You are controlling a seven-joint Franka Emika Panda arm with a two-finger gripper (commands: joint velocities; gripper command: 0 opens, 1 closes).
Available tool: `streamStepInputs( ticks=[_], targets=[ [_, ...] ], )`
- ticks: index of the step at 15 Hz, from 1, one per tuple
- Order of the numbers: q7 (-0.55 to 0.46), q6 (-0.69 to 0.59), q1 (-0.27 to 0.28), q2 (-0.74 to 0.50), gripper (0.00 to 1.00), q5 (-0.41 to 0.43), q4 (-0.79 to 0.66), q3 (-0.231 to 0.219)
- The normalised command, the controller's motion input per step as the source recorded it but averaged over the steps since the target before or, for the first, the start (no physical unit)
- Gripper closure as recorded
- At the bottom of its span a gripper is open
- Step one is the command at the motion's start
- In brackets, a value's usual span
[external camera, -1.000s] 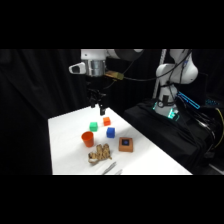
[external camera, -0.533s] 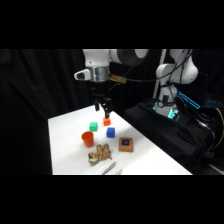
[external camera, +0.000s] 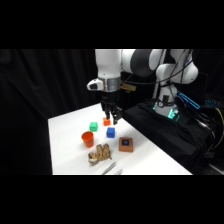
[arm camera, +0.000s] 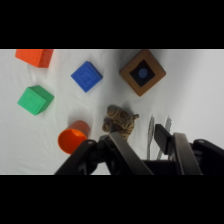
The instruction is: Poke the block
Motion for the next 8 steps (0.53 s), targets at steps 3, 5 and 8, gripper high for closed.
streamStepInputs(
  ticks=[3,5,8],
  targets=[
    [0.09,0.24,0.04,-0.2,0.86,-0.059,-0.29,0.021],
    [0.09,0.21,0.039,-0.16,1.0,-0.078,-0.26,0.021],
    [0.11,0.22,0.047,-0.11,1.0,-0.089,-0.25,0.034]
  ],
)
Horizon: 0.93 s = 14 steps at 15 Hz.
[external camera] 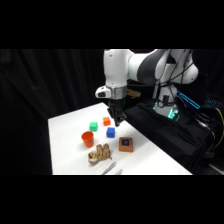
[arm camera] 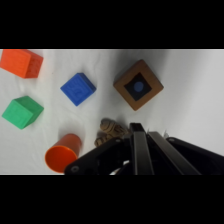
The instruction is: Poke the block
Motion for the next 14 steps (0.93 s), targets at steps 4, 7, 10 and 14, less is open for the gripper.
streamStepInputs(
  ticks=[4,7,10,14],
  targets=[
    [0.11,0.28,0.052,-0.06,0.99,-0.118,-0.23,0.041],
    [0.03,0.35,0.022,0.03,0.98,-0.094,-0.16,0.021],
    [0.03,0.37,0.003,0.12,0.98,-0.149,-0.12,0.0],
    [0.0,0.32,-0.004,0.17,0.99,-0.137,-0.06,-0.015]
  ],
)
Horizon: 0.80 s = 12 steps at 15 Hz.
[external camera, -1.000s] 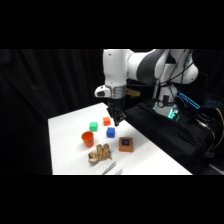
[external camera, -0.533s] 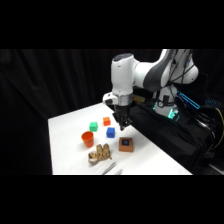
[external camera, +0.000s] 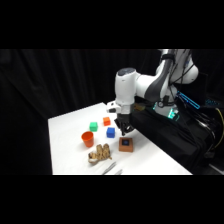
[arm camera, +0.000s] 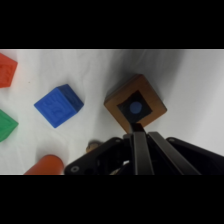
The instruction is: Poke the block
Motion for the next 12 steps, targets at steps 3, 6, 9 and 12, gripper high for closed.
streamStepInputs(
  ticks=[3,6,9,12],
  targets=[
    [0.01,0.27,0.009,0.16,0.98,-0.136,-0.03,-0.023],
    [0.0,0.26,0.012,0.16,0.98,-0.124,-0.03,-0.028],
    [-0.02,0.26,0.015,0.16,0.98,-0.109,-0.02,-0.024],
    [-0.01,0.24,0.037,0.15,0.99,-0.11,-0.01,-0.021]
  ],
)
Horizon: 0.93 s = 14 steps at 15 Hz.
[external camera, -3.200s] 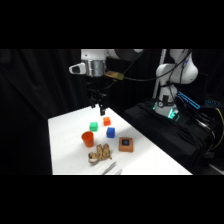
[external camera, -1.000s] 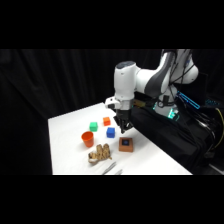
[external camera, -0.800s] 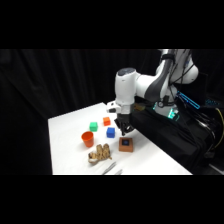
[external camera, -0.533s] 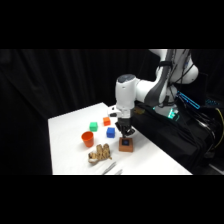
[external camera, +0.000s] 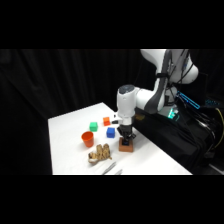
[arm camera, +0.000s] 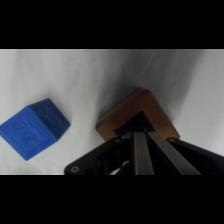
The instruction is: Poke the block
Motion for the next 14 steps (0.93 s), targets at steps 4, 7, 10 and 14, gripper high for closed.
streamStepInputs(
  ticks=[4,7,10,14],
  targets=[
    [0.0,0.18,0.051,0.07,0.99,-0.112,-0.02,-0.028],
    [0.04,-0.06,0.076,-0.21,0.99,-0.136,-0.11,-0.046],
    [0.0,-0.31,0.043,-0.46,1.0,-0.103,-0.14,-0.031],
    [-0.09,-0.38,-0.027,-0.51,0.74,-0.017,-0.09,0.001]
  ],
)
